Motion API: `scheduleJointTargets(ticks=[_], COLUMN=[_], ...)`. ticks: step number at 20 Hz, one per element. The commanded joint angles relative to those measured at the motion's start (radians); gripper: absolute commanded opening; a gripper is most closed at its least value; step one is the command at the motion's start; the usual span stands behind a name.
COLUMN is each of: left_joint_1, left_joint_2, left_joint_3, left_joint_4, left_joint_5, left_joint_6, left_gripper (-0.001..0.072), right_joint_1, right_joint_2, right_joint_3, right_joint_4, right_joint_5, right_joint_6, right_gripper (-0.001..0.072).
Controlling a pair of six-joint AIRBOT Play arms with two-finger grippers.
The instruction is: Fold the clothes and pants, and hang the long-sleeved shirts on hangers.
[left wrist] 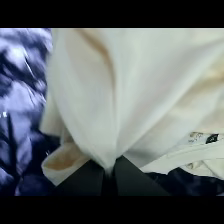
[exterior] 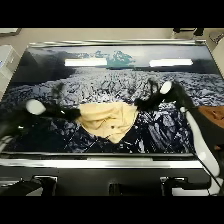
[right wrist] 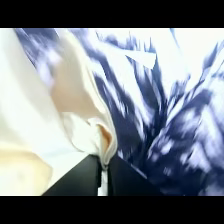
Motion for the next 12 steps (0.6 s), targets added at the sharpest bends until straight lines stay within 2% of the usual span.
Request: scheduleJointTargets(ticks=[1,4,7,12], left_joint_1=[0.121,0.15,0.151,0.15], left_joint_2=[0.137,0.23,0.319,0.445], left_joint_3=[0.247,0.55,0.741,0.766], left_joint_4=[0.058,0.058,0.06,0.039], left_joint_5=[-0.013,0.042,0.1,0.072], left_joint_6=[0.007,0.008,0.008,-0.021], left_gripper=[0.0021,0.0021,0.0022,0.0021], right_joint_1=[0.002,0.003,0.003,0.003], right_joint_2=[0.144,0.311,0.501,0.701], right_joint_3=[0.241,0.454,0.525,0.525], right_joint_4=[-0.161,-0.166,-0.183,-0.175], right_joint_5=[-0.059,-0.149,-0.208,-0.063], right_joint_6=[0.002,-0.002,-0.006,0.068], right_gripper=[0.0034,0.0035,0.0036,0.0036])
